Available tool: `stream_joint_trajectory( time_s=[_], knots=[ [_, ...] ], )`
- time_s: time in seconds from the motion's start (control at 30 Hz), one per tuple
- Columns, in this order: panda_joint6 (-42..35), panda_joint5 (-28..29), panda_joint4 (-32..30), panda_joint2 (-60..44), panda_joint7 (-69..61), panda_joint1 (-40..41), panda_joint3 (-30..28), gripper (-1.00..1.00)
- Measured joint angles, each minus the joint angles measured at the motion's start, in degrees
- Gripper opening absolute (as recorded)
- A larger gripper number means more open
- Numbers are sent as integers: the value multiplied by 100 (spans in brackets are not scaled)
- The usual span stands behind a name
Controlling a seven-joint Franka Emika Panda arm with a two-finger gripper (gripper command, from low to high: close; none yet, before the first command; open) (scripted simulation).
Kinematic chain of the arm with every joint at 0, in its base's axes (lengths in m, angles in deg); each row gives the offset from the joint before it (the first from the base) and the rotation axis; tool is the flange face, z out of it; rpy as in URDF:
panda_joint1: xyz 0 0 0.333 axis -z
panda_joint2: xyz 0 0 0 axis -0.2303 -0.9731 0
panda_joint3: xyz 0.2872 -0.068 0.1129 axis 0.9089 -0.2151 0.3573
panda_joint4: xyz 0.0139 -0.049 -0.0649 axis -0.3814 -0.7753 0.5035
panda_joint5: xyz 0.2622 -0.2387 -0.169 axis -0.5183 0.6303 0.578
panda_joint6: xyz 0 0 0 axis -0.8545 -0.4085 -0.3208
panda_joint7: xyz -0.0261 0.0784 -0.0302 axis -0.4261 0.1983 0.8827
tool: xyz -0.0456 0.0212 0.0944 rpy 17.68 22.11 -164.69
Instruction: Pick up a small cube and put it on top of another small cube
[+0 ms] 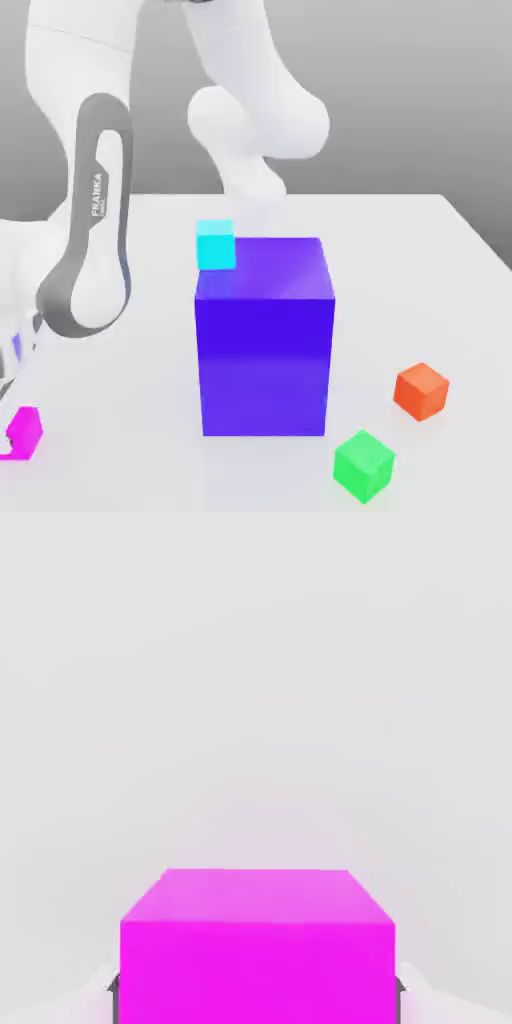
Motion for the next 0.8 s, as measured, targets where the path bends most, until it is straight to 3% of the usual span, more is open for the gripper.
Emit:
stream_joint_trajectory(
  time_s=[0.2, 0.63, 0.77, 0.8],
  knots=[
    [-722, 384, -224, 953, 216, -257, -217, -100],
    [-1016, 1244, -1002, 2060, -1516, -2020, 1833, -100],
    [-573, 1939, -959, 1524, -1691, -2708, 2215, -100],
    [-415, 2114, -934, 1327, -1635, -2828, 2188, 100]
  ],
)
